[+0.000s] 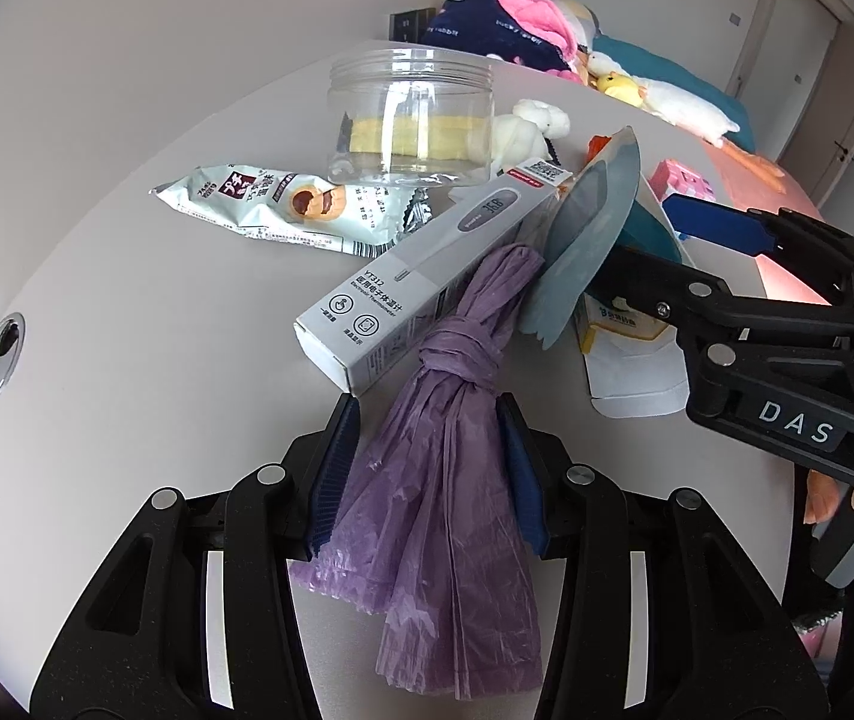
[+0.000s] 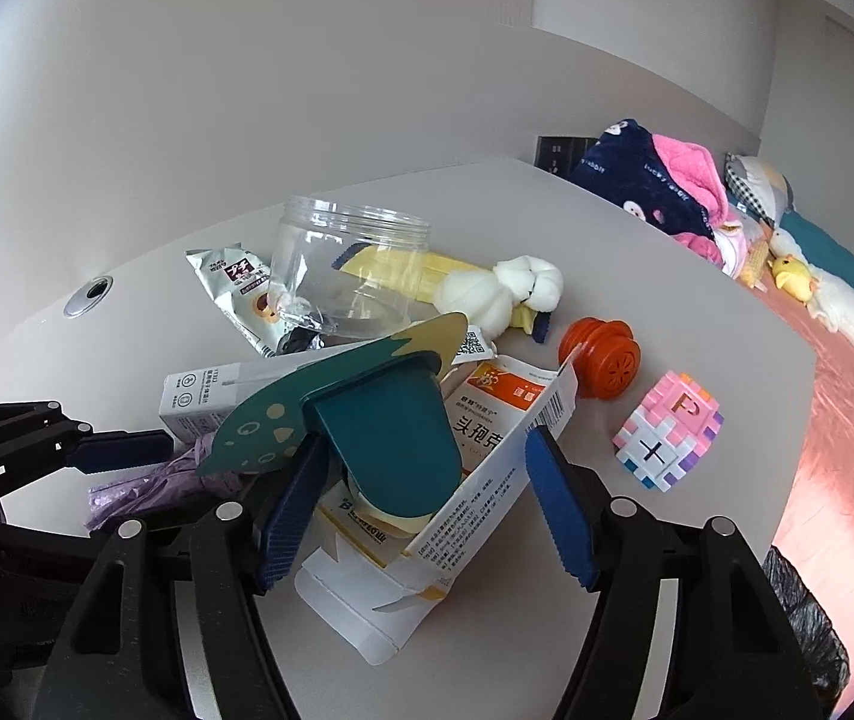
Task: Collect trash
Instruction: 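Lift the purple bag with the left gripper and carry it over the trash bag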
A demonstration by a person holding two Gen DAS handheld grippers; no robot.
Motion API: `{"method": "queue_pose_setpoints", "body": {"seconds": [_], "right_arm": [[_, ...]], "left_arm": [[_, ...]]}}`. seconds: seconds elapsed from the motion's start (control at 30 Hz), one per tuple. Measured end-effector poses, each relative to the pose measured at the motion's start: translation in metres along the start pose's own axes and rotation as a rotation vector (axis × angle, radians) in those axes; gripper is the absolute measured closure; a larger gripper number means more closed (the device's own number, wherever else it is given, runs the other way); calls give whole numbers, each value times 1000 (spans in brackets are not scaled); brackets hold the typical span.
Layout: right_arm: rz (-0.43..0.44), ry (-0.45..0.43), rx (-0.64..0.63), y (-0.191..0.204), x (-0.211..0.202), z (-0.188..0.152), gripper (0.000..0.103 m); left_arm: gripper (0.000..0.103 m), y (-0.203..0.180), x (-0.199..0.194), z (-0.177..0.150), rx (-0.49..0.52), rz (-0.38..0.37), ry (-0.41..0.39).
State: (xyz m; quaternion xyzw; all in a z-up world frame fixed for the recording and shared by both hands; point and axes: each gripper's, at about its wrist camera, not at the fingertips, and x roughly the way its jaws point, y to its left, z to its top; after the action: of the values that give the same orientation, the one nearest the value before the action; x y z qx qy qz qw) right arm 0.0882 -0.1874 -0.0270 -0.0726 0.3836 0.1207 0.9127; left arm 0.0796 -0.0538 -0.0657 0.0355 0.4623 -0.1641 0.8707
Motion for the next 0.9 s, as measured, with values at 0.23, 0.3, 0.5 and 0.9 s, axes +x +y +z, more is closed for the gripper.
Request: {"method": "queue_pose_setpoints", "body": {"seconds": [0.23,0.3,0.5,0.9], "right_arm": [[21,-1,28,-9,-4,1,70],[32,-5,39,-10,-6,2,73],[8,-17,-8,-2,-6,11,50],[11,16,-157,13,20,33,48]], "left_arm": [[57,0,-1,0,1,3,1],[57,0,-1,-1,2,3,1],[57,1,0,2,-6,-9,9],[58,11,-7,7,-10,-9,-8]]}}
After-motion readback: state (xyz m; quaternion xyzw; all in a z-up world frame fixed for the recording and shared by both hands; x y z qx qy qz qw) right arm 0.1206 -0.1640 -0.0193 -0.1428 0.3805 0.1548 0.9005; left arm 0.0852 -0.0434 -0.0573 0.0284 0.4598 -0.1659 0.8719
